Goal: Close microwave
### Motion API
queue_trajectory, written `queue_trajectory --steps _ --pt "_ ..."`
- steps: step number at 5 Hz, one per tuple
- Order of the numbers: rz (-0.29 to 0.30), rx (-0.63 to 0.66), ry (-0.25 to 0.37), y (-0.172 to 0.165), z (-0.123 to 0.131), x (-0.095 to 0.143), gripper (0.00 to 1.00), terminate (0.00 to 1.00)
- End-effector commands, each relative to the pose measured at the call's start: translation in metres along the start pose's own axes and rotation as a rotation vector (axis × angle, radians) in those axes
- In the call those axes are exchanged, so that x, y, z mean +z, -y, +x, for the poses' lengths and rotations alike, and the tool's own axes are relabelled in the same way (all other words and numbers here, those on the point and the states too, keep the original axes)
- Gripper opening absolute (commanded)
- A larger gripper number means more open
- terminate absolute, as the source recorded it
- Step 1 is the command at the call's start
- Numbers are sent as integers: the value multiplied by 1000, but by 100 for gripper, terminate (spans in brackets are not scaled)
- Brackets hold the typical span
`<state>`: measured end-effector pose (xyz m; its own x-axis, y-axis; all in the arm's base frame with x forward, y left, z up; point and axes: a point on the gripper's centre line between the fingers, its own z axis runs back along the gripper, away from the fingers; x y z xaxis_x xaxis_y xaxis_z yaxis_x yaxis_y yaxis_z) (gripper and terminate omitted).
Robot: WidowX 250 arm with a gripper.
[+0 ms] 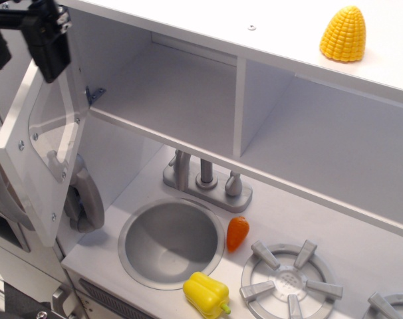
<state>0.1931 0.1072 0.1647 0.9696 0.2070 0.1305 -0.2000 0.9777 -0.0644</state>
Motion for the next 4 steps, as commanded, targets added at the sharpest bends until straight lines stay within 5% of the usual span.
queue_trajectory --steps 1,4 --pt "58 0 49 -13 -2 -16 100 0" --pt "47 106 22 33 -5 -54 100 0"
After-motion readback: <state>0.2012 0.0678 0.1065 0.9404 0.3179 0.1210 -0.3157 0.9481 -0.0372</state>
